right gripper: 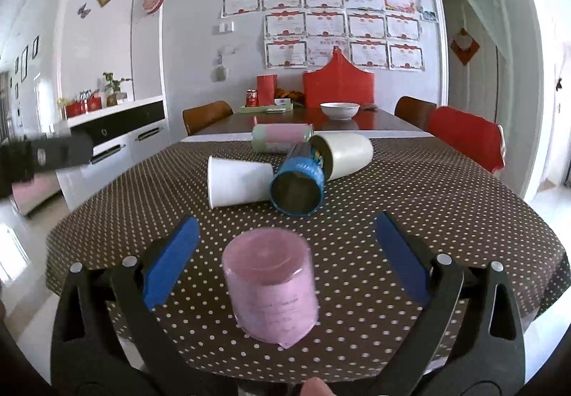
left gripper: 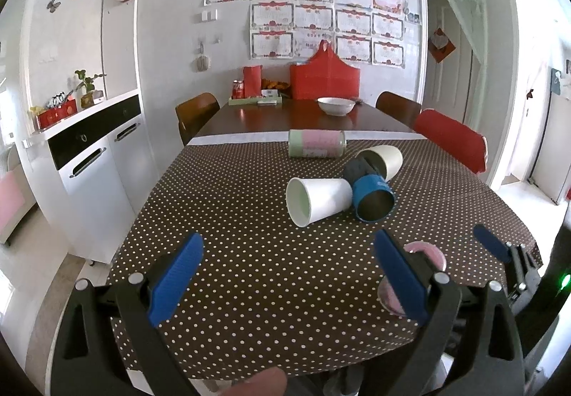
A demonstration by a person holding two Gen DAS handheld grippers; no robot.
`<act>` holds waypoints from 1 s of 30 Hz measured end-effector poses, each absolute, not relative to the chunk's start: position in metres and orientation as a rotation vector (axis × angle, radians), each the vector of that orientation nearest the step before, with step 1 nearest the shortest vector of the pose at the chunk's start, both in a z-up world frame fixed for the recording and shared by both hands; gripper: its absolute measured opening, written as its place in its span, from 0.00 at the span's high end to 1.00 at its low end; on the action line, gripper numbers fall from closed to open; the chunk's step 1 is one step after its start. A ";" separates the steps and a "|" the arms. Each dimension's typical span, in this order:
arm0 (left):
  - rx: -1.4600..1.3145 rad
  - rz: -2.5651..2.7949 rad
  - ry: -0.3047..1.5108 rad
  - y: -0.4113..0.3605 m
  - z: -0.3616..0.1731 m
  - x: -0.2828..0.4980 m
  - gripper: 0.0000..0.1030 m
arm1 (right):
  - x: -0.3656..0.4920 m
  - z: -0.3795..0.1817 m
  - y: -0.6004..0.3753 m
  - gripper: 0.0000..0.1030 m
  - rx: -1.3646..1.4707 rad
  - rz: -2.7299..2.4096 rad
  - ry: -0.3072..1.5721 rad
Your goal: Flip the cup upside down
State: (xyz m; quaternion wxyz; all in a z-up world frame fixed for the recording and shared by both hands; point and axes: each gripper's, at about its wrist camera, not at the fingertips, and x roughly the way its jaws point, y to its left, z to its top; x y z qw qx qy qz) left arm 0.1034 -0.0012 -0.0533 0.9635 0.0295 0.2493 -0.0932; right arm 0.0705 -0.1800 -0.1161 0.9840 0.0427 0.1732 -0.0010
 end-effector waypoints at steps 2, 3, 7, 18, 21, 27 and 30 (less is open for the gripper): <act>0.057 -0.187 0.497 -0.003 -0.050 0.099 0.08 | 0.067 -0.105 -0.187 0.06 0.120 -0.003 0.359; 0.056 -0.184 0.490 -0.004 -0.049 0.095 0.08 | 0.066 -0.100 -0.191 0.06 0.138 -0.002 0.363; 0.047 -0.167 0.464 -0.007 -0.041 0.083 0.08 | 0.055 -0.075 -0.205 0.06 0.190 -0.014 0.366; 0.058 -0.112 0.385 -0.011 -0.016 0.045 0.08 | 0.021 -0.039 -0.206 0.06 0.172 -0.071 0.377; 0.059 -0.103 0.361 -0.011 -0.009 0.032 0.08 | 0.010 -0.029 -0.205 0.06 0.164 -0.080 0.379; 0.069 -0.089 0.321 -0.013 0.001 0.010 0.08 | -0.004 -0.014 -0.201 0.06 0.139 -0.103 0.384; 0.067 -0.094 0.312 -0.014 0.004 0.002 0.08 | -0.009 -0.011 -0.199 0.06 0.128 -0.109 0.380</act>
